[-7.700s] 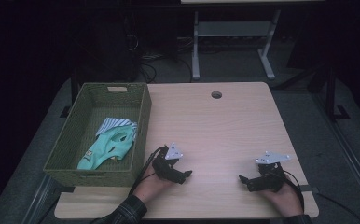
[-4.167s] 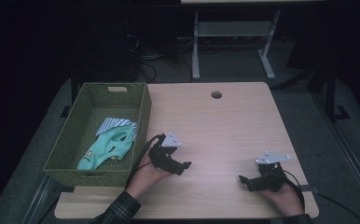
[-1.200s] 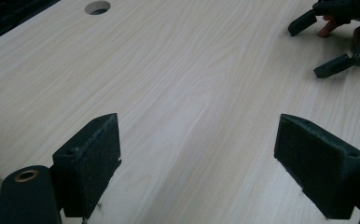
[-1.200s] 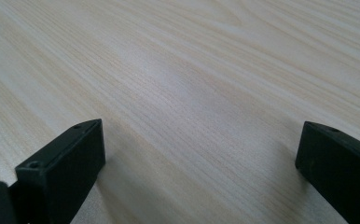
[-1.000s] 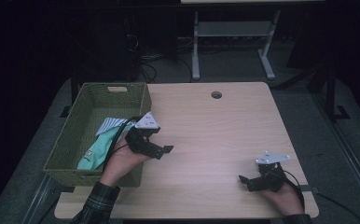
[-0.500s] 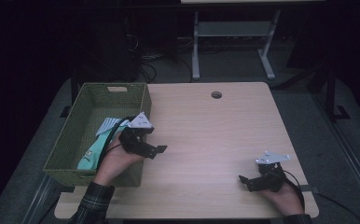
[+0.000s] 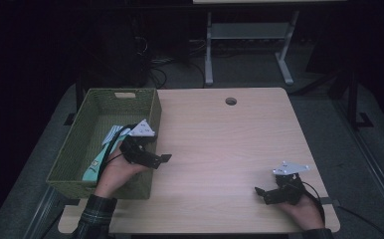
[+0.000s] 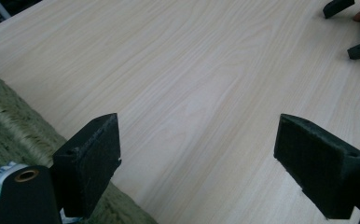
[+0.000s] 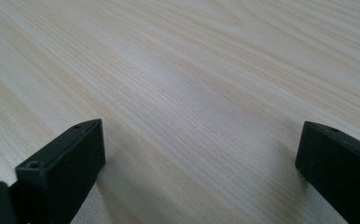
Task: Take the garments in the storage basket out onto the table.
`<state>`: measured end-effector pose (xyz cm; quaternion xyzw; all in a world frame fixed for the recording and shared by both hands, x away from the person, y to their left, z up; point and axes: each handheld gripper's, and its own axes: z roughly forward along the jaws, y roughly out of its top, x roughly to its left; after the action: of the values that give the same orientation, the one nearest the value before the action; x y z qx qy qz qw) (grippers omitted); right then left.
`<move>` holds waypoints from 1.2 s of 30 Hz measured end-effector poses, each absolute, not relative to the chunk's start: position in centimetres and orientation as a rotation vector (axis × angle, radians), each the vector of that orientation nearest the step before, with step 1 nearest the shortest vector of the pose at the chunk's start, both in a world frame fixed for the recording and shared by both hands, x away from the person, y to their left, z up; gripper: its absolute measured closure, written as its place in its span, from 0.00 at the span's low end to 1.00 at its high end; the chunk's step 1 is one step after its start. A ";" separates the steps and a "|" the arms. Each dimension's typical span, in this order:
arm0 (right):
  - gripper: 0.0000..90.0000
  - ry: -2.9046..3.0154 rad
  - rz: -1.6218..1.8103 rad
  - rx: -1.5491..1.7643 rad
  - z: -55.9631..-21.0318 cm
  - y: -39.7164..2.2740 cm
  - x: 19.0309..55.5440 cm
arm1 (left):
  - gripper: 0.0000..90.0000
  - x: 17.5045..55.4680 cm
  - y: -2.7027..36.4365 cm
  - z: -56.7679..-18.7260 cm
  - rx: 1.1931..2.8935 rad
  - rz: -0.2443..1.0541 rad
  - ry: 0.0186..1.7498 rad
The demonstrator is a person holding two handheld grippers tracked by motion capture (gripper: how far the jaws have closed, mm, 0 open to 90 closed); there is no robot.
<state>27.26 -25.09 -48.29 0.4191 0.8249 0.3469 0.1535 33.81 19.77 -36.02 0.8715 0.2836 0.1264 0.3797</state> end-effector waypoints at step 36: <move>0.01 2.365 0.994 1.203 -48.3 -25.1 27.3 | 0.16 34.2 25.8 -35.5 2.141 0.395 0.859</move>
<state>27.26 -25.09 -48.29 0.4196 0.8247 0.3468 0.1533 34.24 25.83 -35.51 0.8424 0.3378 0.1553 0.3900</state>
